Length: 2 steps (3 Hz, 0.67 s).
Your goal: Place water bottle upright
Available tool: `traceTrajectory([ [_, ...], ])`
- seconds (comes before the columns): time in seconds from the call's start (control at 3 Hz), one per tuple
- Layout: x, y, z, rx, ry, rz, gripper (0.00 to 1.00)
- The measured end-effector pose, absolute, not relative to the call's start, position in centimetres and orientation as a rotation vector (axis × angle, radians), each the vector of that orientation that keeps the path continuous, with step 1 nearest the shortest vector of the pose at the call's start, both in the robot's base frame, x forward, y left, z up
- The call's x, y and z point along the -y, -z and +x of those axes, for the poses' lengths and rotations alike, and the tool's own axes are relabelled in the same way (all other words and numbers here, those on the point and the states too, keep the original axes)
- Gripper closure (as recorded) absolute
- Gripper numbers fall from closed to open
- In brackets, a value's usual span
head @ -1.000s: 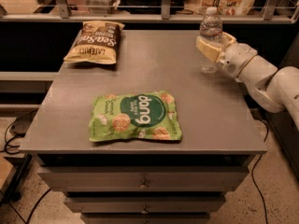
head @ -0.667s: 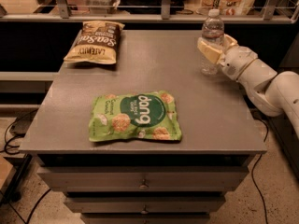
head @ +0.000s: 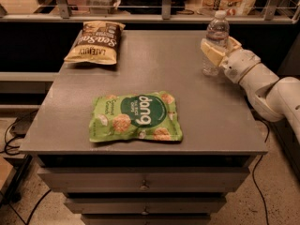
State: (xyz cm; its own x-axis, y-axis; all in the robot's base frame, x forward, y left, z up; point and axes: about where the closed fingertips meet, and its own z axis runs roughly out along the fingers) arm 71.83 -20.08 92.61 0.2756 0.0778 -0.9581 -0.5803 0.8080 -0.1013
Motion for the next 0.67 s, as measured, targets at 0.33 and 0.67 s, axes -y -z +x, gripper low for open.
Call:
traceTrajectory([
  [0.33, 20.43, -92.71, 71.64, -1.223, -0.451, -0.471, 0.04],
  [0.67, 20.5, -92.83, 71.59, -1.223, -0.445, -0.469, 0.0],
])
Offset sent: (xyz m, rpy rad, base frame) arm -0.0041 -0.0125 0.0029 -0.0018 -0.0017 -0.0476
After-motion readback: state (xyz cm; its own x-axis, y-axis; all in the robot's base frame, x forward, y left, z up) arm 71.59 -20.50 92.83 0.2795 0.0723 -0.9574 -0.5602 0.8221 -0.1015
